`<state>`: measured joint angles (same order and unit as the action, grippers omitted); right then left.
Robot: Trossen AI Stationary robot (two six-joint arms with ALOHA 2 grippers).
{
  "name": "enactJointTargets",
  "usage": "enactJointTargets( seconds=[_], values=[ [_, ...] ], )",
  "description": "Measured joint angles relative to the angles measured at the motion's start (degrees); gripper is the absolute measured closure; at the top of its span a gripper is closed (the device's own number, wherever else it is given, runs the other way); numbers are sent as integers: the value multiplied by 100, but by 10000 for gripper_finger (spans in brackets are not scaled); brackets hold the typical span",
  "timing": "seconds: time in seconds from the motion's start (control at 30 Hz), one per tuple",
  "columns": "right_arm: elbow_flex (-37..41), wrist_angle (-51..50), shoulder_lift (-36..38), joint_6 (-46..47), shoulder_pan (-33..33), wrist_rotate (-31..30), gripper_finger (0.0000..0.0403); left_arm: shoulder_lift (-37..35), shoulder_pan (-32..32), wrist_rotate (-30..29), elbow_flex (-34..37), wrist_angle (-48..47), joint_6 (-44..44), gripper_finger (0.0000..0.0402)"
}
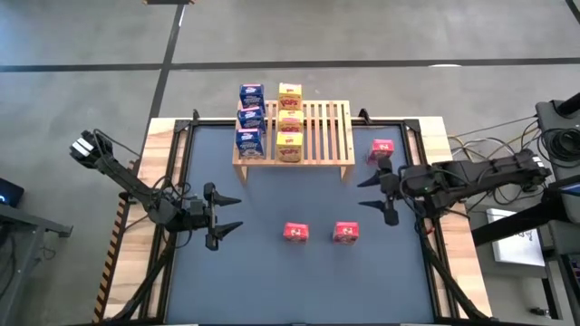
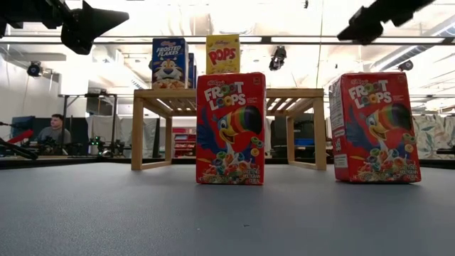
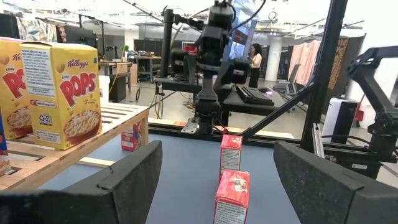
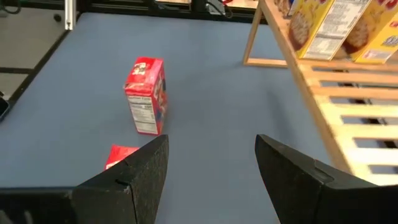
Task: Stack cereal on shelf
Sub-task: Put the bottom right red cereal box on the shelf
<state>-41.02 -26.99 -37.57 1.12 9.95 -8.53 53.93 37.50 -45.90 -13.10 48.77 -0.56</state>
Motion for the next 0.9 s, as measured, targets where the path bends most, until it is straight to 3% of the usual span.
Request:
enactJointTargets(
  seconds=[0.3,0.9],
  values=[
    [892,739,307,259,133,12,172,0,0,1,0,0,0,109],
    [1825,1697,491,339,447,-169,172,0,0,-1,0,0,0,109]
  ],
)
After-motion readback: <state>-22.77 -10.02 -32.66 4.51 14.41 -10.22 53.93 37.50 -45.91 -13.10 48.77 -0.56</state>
